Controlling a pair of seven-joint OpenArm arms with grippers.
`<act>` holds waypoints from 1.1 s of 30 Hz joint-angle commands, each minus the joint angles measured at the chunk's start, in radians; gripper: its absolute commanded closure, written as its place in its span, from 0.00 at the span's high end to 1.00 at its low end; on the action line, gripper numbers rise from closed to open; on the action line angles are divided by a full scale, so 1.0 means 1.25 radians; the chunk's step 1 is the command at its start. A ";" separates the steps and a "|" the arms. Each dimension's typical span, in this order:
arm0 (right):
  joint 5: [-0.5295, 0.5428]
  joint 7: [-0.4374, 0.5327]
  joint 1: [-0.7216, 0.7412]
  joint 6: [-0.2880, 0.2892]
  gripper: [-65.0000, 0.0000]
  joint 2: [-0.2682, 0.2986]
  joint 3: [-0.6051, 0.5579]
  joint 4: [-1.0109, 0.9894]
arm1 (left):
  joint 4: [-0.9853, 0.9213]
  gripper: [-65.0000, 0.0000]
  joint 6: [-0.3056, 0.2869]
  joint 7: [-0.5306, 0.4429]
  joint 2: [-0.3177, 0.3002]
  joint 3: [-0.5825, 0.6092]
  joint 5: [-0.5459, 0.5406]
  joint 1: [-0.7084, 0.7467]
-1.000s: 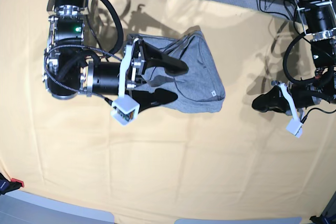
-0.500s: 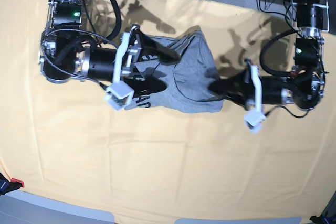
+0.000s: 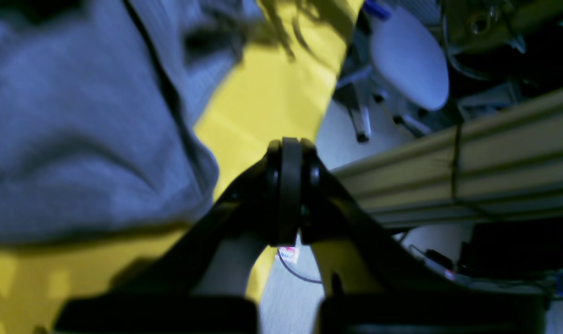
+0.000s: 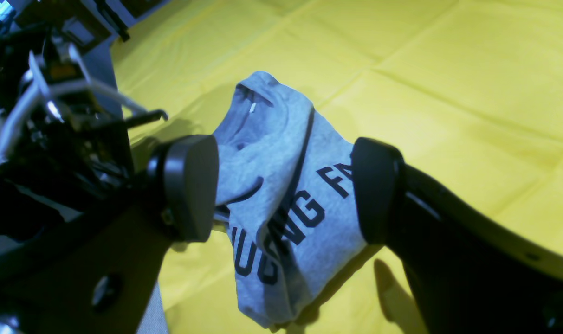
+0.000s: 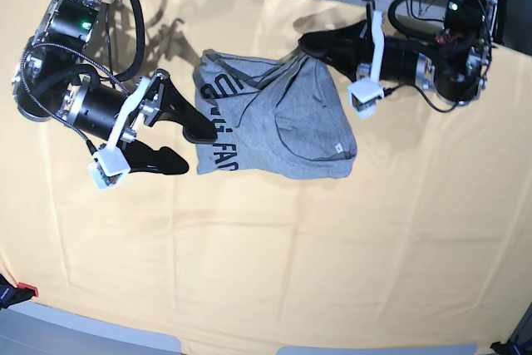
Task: Layout the t-shirt on the table in an organized manner, then fold the t-shirt properly
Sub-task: 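Move the left gripper to the folded shirt's edge and grasp it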
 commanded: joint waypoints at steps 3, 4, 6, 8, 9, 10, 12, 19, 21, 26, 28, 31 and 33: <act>0.023 0.018 0.012 0.004 0.71 0.005 0.002 0.013 | 0.012 0.17 -0.004 -0.015 0.005 -0.006 0.024 -0.005; 0.024 0.018 0.012 0.004 0.71 0.005 0.002 0.013 | 0.012 0.27 -0.004 -0.015 0.009 -0.006 0.033 -0.005; 0.023 0.018 0.011 0.004 0.71 0.005 0.002 0.013 | 0.012 0.42 -0.004 -0.015 0.016 -0.006 0.060 -0.005; 0.023 0.018 0.011 0.004 0.71 0.005 0.002 0.013 | 0.012 0.45 -0.004 -0.015 0.026 -0.006 0.095 -0.005; 0.023 0.018 0.011 0.004 0.71 0.005 0.002 0.013 | 0.012 0.45 -0.004 -0.015 0.032 -0.006 0.115 -0.005; 0.023 0.018 0.011 0.004 0.71 0.005 0.002 0.013 | 0.012 0.45 -0.004 -0.015 0.040 -0.006 0.131 -0.005; 0.023 0.018 0.011 0.004 0.71 0.005 0.002 0.013 | 0.011 0.45 -0.004 -0.015 0.050 -0.006 0.164 -0.005; 0.023 0.018 0.011 0.004 0.71 0.005 0.002 0.013 | 0.011 0.00 -0.004 -0.015 0.054 -0.006 0.227 -0.001; 0.024 0.018 0.012 0.004 0.71 0.005 0.002 0.013 | 0.011 0.00 -0.004 -0.015 0.050 -0.006 0.226 -0.001; 0.023 0.018 0.011 0.004 0.71 0.005 0.003 0.013 | 0.023 0.00 -0.004 -0.015 0.005 -0.007 0.226 -0.002; 0.023 0.018 0.011 0.004 0.71 0.008 0.002 0.013 | 0.024 0.00 -0.004 -0.015 -0.007 -0.007 0.226 -0.001; 0.024 0.018 0.012 0.004 0.71 0.012 0.001 0.013 | 0.024 0.00 -0.004 -0.015 -0.009 -0.007 0.183 0.006; 0.023 0.018 0.011 0.004 0.71 0.012 0.001 0.013 | 0.024 0.22 -0.004 -0.015 -0.005 -0.007 0.166 0.010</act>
